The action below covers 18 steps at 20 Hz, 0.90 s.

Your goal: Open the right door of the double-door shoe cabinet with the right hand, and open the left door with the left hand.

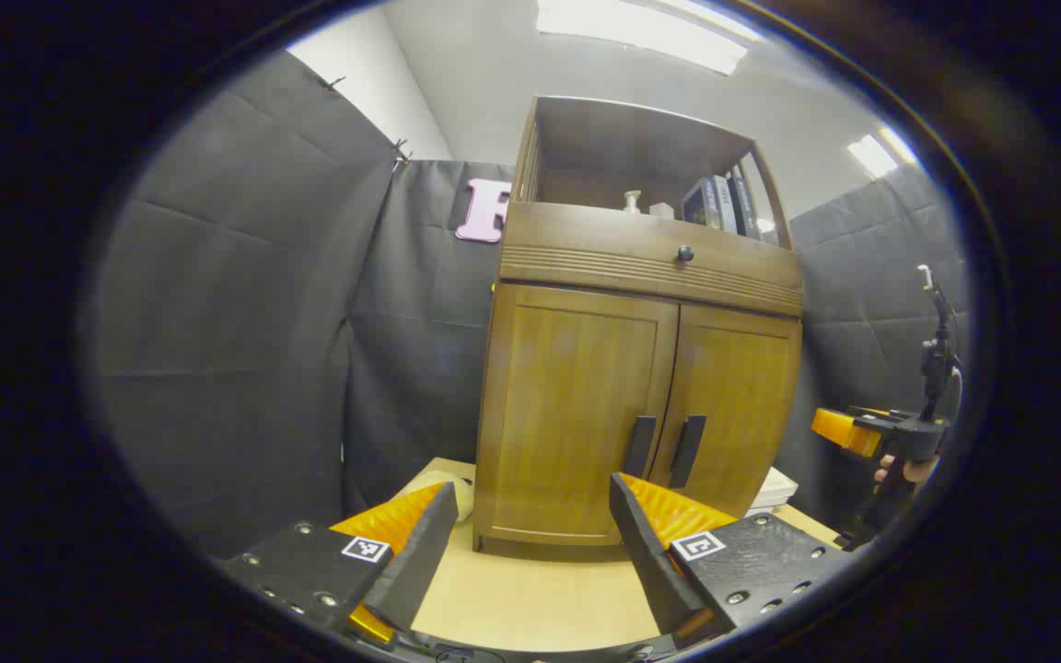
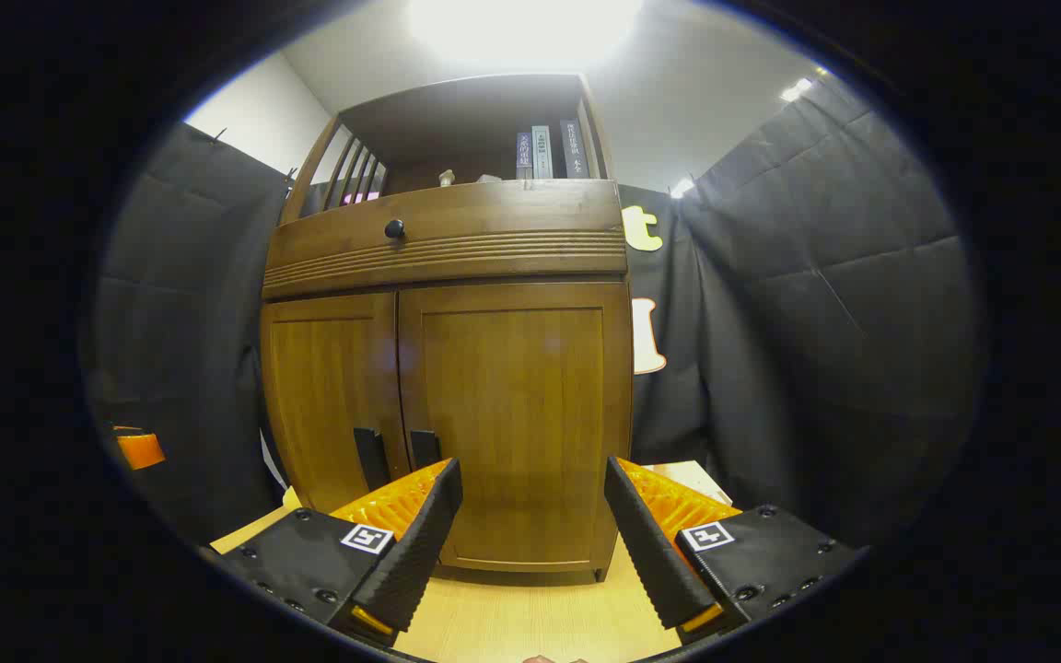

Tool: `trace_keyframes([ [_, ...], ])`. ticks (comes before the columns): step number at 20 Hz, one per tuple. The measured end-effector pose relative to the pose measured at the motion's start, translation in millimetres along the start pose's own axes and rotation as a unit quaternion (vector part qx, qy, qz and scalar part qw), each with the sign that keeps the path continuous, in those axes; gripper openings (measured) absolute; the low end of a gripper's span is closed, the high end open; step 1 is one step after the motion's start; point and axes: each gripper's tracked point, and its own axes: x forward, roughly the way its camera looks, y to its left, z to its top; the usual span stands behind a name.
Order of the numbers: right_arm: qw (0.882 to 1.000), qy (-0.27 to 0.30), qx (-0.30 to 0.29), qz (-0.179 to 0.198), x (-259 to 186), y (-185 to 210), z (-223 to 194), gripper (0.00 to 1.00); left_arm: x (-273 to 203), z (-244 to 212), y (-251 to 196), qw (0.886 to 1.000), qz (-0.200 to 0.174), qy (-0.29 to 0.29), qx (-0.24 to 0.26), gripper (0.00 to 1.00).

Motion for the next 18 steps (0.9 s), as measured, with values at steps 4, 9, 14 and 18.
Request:
trace_keyframes([
  [4,1.0,0.005,0.0,0.005,-1,5,-1,0.98,0,-1,1,1.0,0.003,0.003,0.005,0.95],
  [9,1.0,0.009,0.002,0.009,0,11,0,0.98,0,-1,2,1.0,0.012,0.004,0.026,0.95],
  [14,1.0,0.012,-0.003,0.011,1,17,4,0.98,-1,0,4,1.0,0.01,-0.004,0.014,0.95],
  [18,1.0,0.012,0.0,0.019,3,25,9,0.98,-1,-8,5,1.0,0.019,0.001,0.019,0.95],
])
